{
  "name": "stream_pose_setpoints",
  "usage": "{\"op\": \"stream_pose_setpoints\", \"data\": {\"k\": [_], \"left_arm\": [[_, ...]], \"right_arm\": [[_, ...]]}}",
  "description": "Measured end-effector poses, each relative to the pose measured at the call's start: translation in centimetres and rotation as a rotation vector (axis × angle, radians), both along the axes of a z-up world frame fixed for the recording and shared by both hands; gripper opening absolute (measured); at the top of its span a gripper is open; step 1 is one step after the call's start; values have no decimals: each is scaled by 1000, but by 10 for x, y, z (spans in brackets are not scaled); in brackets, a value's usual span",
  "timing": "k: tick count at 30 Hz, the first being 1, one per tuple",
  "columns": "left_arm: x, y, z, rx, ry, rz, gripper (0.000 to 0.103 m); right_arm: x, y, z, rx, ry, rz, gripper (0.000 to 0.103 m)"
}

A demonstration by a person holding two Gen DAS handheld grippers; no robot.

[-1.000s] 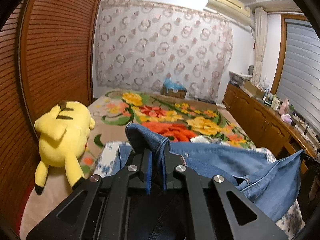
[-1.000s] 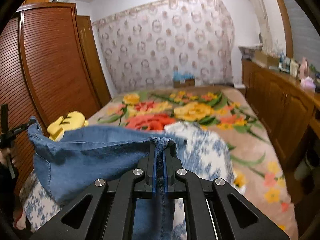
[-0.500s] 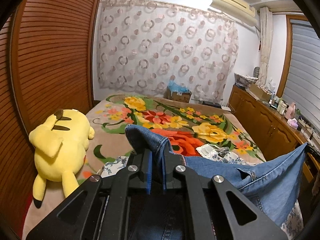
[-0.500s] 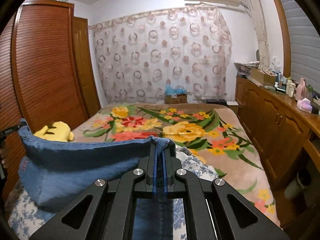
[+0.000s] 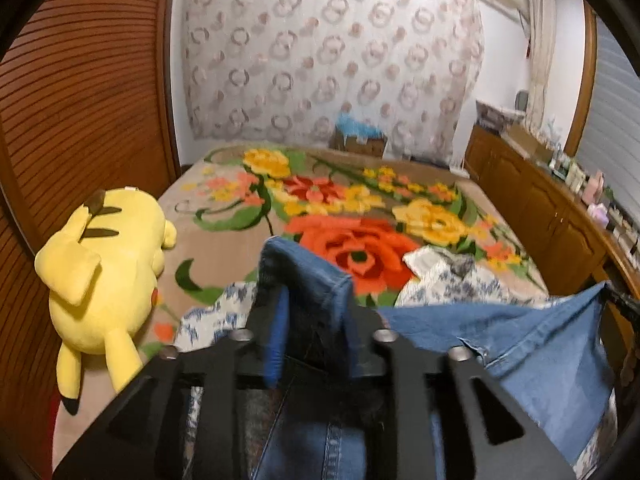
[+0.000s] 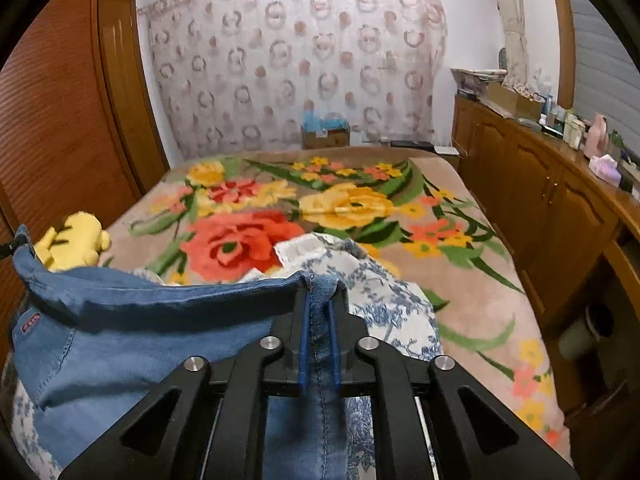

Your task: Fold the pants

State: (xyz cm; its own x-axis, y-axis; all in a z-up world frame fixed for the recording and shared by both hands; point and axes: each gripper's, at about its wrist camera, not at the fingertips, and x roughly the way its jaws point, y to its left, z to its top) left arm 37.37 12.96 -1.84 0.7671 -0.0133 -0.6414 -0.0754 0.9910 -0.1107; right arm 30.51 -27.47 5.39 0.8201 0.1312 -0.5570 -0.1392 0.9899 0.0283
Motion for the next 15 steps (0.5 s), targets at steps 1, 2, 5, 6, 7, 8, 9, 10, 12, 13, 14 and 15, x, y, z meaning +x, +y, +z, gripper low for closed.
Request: {"op": "stream_pose_setpoints", "data": {"k": [1,2,5,6,7,8,9,10,12,13,14,15], "left_arm": [[-1,-1,-1,5,5,0,47],[-4,-1,-2,7,5,0,48],[-10,-1,-3,8,15,-1,50],[-13,-2,-2,5,20,-6,50],[-16,-2,-2,3,22,-10,51],[-17,-3,-1,3,23,-11,54],[-21,-4,-1,6,24,-12,65],[-26,-5,0,3,20,-15,78],[-33,-6,0,-10,15,-25,80],[-36,-6,0,-7,16,-24,81],[-34,-6,0,-2,16,-22,81],[-39,-6,1,7,16,-18,81]], "right_arm": [[0,2,1,-6,3,-1,13],[-2,5,2,-14,7,-3,16],[-4,8,9,-25,18,-3,28],[-2,6,12,-26,23,-3,31],[-4,7,13,-27,30,-4,32],[0,6,14,-28,34,-5,34],[0,4,15,-26,35,-7,35],[0,1,16,-21,35,-8,35],[-1,-4,16,-5,41,0,36],[2,-6,12,3,44,9,36],[0,-4,13,5,46,19,36],[0,-2,12,1,45,28,37]]}}
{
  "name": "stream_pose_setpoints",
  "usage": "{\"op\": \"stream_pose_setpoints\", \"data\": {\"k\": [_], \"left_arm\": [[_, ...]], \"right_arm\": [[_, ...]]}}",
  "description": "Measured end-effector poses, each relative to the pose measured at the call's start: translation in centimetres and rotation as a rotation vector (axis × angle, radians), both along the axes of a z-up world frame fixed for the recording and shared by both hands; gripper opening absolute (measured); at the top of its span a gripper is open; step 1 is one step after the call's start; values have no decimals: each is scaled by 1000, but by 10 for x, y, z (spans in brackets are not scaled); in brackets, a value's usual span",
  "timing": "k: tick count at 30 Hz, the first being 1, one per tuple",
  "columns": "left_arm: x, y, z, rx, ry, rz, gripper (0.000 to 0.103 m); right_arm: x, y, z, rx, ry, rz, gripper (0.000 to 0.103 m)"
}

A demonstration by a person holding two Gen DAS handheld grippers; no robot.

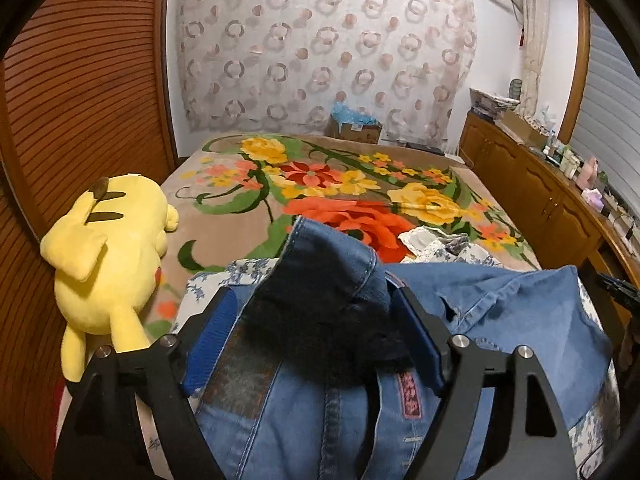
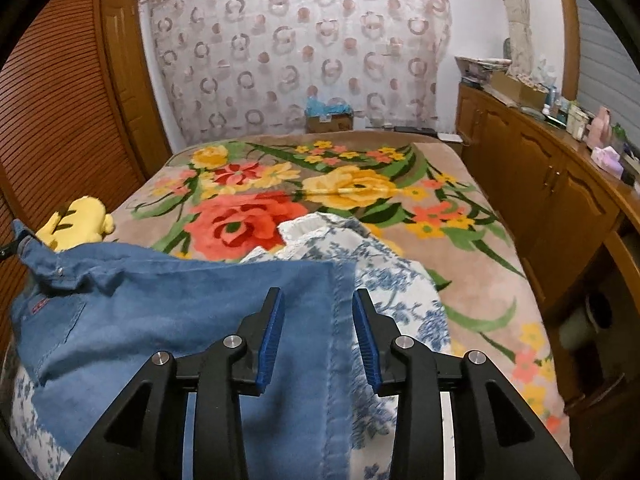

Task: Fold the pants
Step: 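Open both tools to release the jeans and pull back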

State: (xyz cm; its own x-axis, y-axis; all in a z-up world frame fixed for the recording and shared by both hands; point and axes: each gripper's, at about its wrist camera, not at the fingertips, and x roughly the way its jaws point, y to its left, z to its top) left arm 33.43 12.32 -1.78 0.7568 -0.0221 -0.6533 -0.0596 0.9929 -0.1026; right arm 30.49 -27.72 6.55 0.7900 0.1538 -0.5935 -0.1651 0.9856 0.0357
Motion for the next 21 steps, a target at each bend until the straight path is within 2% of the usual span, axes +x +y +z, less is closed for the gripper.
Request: {"op": "stream_pose_setpoints", "data": {"k": [10,14,21], "left_arm": [[-19,9,22,19,-75,26,81],[-18,4,19,21,-54,8,81],[-29,-3,-5,33,5,-23,81]], "right_arm": [[-9,-3,-4,1,-4,52,38],[-14,-12,-9,-1,22,49,38],[-29,-26,-14,-7,68,26,41]]}}
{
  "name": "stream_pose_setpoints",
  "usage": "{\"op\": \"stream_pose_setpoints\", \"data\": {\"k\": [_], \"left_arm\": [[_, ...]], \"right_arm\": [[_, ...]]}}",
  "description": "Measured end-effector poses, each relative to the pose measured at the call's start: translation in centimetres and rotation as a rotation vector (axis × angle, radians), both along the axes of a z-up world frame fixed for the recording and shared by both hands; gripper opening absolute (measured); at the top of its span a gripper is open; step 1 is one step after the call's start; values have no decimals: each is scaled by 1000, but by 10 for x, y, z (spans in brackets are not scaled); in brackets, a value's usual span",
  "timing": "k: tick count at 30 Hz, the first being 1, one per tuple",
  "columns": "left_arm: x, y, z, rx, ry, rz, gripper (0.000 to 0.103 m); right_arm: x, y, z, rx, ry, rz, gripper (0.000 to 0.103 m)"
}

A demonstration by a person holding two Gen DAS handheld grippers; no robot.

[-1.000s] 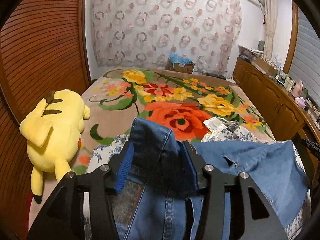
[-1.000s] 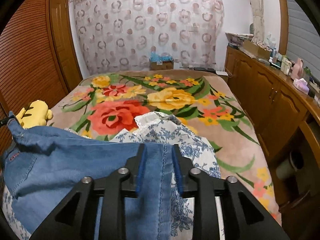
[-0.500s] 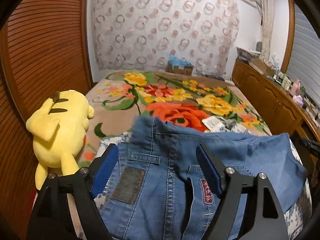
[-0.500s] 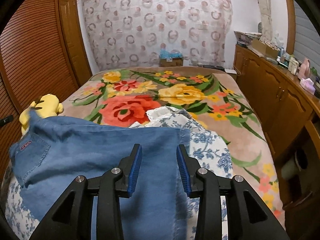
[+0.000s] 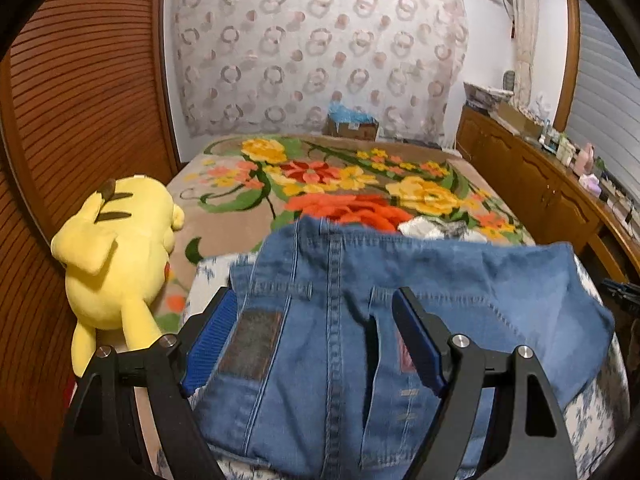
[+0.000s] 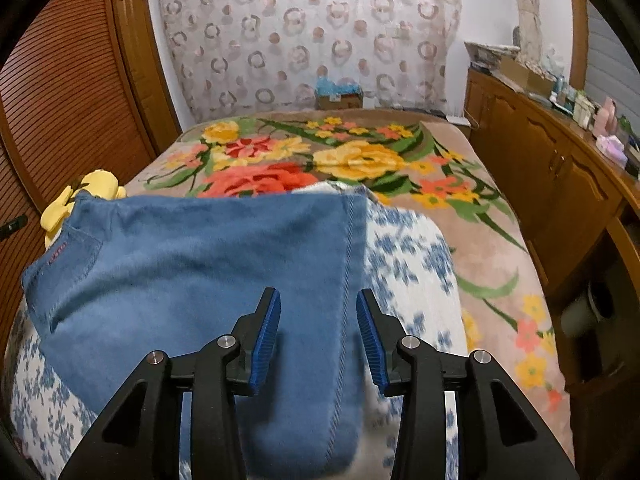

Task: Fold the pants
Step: 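Open both tools to release the jeans and pull back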

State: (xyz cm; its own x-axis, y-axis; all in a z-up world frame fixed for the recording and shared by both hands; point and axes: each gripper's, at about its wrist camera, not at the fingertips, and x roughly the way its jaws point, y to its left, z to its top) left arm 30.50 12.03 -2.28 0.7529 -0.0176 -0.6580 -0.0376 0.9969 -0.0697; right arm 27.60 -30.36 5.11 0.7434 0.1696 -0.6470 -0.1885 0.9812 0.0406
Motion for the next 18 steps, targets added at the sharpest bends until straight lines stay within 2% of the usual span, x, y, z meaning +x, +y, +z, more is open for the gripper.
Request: {"op": "stream_pose_setpoints", "data": {"k": [3,9,14,18], "left_arm": [[-9,7,-10,9,21,14,80],[-17,34,-30,11,87,65,61],[-18,45,-52,-3,145,77,57],[-20,48,-65,-12,177,86,55]], "right_arm": [[-8,-8,-3,6,20,-17,42],[-21,-12,-7,21,51,-32,42],[-32,-10,-7,37,63,-32,43],[-40,-11,-9,43,75,-34,51]]}}
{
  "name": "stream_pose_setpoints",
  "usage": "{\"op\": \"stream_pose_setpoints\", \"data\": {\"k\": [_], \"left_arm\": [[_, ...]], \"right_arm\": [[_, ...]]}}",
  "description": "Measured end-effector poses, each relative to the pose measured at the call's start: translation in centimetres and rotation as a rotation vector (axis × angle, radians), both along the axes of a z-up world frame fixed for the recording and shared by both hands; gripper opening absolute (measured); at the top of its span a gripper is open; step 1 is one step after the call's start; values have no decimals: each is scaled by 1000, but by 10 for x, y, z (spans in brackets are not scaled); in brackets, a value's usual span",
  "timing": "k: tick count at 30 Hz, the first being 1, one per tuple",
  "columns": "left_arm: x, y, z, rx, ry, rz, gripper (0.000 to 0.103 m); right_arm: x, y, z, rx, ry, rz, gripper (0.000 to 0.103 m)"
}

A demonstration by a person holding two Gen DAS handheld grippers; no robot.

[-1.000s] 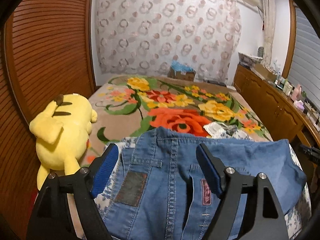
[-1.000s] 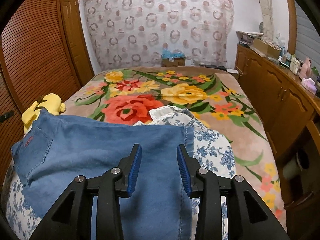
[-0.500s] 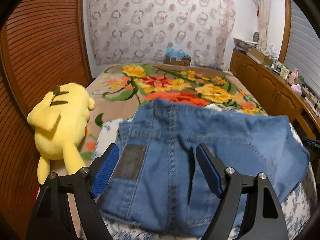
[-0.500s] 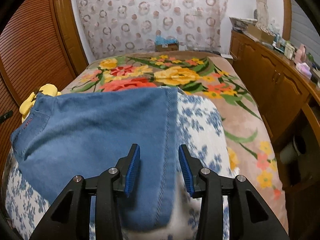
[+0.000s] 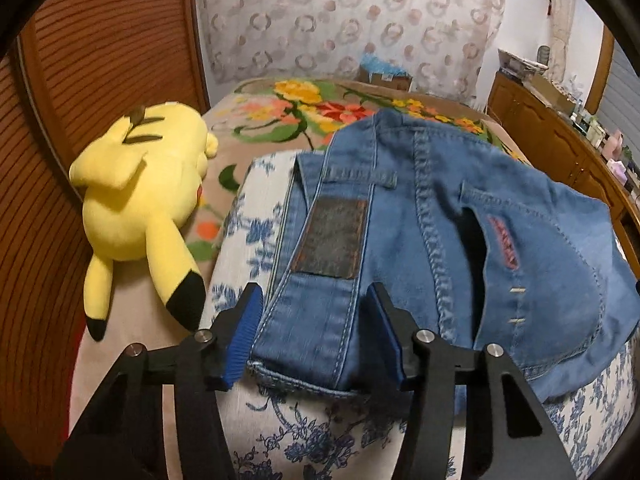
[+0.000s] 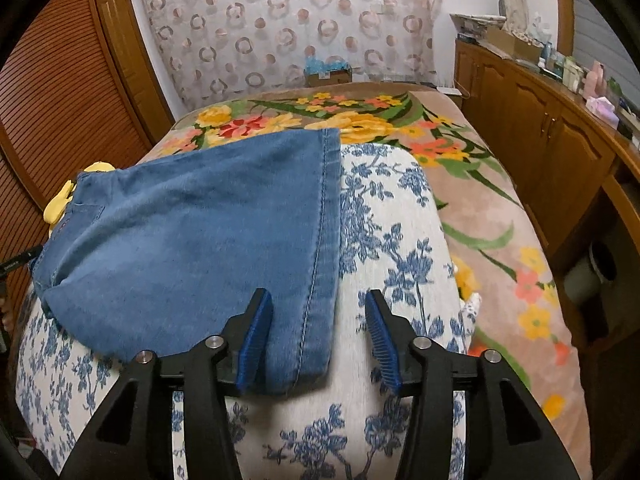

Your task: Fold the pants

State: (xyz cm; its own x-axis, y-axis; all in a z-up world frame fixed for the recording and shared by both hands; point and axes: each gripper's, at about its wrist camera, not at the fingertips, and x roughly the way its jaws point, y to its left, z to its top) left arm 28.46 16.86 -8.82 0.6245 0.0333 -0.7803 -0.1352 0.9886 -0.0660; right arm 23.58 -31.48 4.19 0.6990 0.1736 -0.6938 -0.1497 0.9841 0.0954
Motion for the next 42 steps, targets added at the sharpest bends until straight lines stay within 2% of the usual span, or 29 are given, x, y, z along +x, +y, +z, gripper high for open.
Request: {"op": "stream_pose_setpoints", "data": {"k": [2,5,7,10,13,16,21,34,38,42], "left_arm": [[-2,3,-3,-7,5,9,52],[-8,4,-1,-20,-4,8,41],[-12,1,2,-35,-10,-13,24],[-15,-4,6,-28,-18,-36,8],[-26,-4,16,-2,-68,-18,6],[-40,5,30,-11,-118,13,6],[-40,11,16,-23,-63,21,6],[-38,3,1,7,-28,20,7],[-36,3,-2,13,-22,18,7],[-34,3,-7,18,-11,16,8]], "right_arm": [[-4,1,-1,5,5,4,51],[-8,4,-4,8,14,10,52],[-9,5,-6,10,18,12,52],[-9,6,-7,20,19,11,52],[-10,6,-8,25,17,13,52],[-13,6,-6,26,13,16,52],[-20,6,-7,37,10,27,52],[-17,10,-15,73,41,26,55],[-16,27,-15,61,36,58,55],[-18,52,-18,-11,36,126,52]]}}
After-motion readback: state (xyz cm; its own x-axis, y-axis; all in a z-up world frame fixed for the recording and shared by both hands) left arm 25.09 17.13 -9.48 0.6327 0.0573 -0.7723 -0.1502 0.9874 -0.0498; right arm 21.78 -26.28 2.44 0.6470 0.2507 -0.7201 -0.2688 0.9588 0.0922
